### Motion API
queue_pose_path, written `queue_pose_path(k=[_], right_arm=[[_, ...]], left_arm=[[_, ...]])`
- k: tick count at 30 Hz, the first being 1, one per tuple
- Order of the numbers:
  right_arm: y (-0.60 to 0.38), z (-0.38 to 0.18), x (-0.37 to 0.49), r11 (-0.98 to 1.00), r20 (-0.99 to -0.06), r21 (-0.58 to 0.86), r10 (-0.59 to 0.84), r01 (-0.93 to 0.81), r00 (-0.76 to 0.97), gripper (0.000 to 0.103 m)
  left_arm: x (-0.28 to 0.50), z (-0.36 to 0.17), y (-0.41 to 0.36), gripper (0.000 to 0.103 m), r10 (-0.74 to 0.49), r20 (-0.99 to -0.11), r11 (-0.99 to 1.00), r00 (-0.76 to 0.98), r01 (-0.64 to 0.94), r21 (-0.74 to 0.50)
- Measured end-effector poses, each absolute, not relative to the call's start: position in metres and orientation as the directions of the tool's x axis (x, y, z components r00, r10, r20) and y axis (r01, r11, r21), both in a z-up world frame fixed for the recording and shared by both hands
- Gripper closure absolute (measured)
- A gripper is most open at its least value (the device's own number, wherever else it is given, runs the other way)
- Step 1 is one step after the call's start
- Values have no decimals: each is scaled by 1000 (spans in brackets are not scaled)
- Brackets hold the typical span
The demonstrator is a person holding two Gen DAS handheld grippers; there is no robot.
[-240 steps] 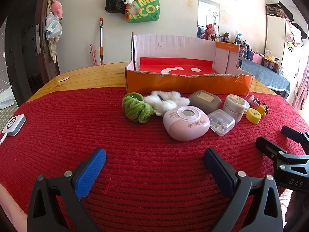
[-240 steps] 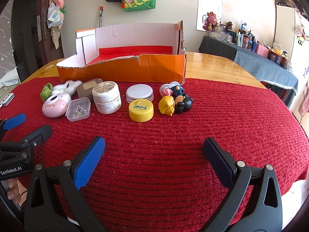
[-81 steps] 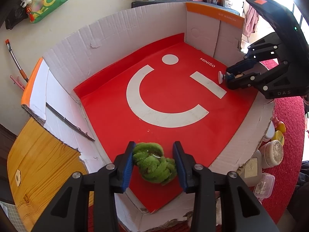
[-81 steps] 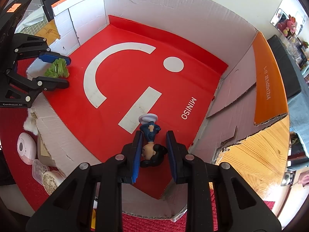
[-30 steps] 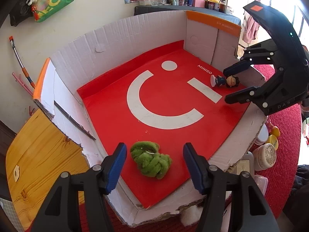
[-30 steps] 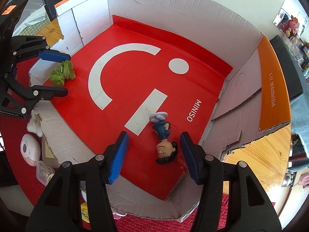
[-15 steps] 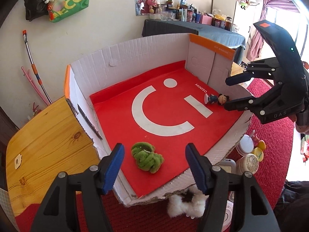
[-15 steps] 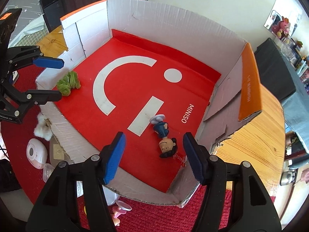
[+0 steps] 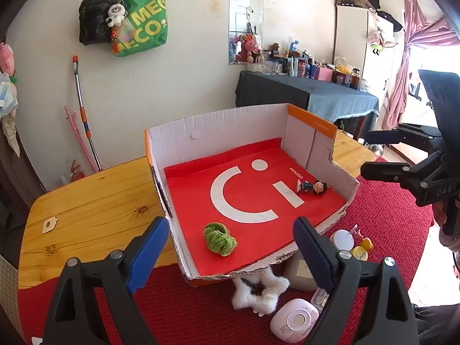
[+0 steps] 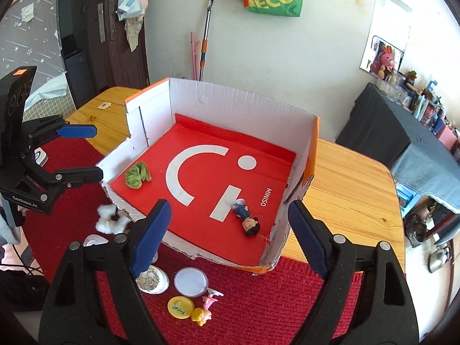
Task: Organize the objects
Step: 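Lift both tools out of the box and back over the rug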
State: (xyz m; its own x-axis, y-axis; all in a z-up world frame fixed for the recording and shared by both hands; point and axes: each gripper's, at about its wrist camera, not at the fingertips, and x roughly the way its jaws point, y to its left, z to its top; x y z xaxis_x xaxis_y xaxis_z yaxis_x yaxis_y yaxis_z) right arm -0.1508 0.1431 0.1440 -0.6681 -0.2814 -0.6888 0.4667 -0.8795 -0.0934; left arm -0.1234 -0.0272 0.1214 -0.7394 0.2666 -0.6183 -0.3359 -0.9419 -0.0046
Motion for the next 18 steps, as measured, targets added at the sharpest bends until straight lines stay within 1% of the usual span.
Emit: queue_pose_path(k=[2, 5, 8, 11, 18], right_arm=[[147, 149, -140, -889, -665, -80, -290, 452, -688, 17], [150, 155, -119, -903, -613, -113, -264, 414, -744, 13], [152, 157, -96, -914, -560, -137, -247, 382, -791, 9], [155, 159, -78, -925, -526, -133, -237, 354, -817, 7], [160, 146, -54, -951, -471, -83, -226, 298, -853, 6]], left_arm=[[-113, 126, -28, 10, 256, -591, -949, -765, -315, -4], [-96, 130, -30, 5, 240, -553, -961, -798, -275, -19], [-80, 132, -30, 3, 237, -524, -966, -818, -255, -38], [-66, 132, -28, 1, 201, -495, -976, -845, -214, -32], [-31, 127, -14, 0, 130, -444, -988, -886, -155, 20]])
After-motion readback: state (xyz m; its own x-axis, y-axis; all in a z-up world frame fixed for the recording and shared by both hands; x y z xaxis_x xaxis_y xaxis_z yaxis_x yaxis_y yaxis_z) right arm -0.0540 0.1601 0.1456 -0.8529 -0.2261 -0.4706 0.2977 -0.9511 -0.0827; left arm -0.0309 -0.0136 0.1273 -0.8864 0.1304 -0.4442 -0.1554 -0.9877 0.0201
